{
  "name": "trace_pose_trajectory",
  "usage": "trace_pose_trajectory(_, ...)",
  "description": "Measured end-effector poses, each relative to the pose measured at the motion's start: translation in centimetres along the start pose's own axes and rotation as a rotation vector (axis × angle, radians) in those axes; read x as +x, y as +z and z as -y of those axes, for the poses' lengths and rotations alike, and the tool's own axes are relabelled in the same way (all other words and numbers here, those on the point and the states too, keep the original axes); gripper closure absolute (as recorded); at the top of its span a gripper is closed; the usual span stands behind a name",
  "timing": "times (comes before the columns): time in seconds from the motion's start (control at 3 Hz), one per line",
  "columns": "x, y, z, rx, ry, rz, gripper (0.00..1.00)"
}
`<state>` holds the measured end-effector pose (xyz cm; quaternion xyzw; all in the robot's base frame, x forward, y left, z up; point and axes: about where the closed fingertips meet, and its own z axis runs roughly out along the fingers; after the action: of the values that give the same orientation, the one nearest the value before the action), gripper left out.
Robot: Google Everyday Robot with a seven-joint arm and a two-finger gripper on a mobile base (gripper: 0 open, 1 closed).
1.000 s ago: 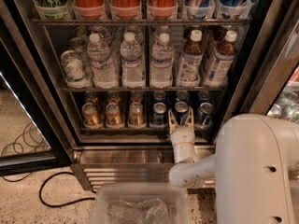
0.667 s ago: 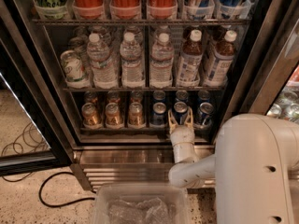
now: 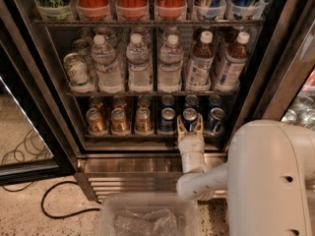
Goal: Pick pepsi can from bottom shelf of fridge
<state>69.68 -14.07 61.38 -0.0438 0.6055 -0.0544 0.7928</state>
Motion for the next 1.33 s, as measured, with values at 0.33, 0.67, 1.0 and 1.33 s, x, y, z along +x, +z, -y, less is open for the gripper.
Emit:
trace_pose_trajectory(0.33, -0.4, 0.1, 0.2, 0.009, 0.002, 0.008, 1.0)
trace_pose_trajectory(0.67, -1.8, 0.6, 0.8, 0.024, 0.005, 0.043, 1.0)
trace_pose_trajectory(1.0, -3.6, 0.7, 2.0, 0.035, 0.003, 0.086, 1.0)
trace_pose_trajectory(1.33, -5.7, 0.0, 2.6, 0.01, 0.007, 0.123, 1.0)
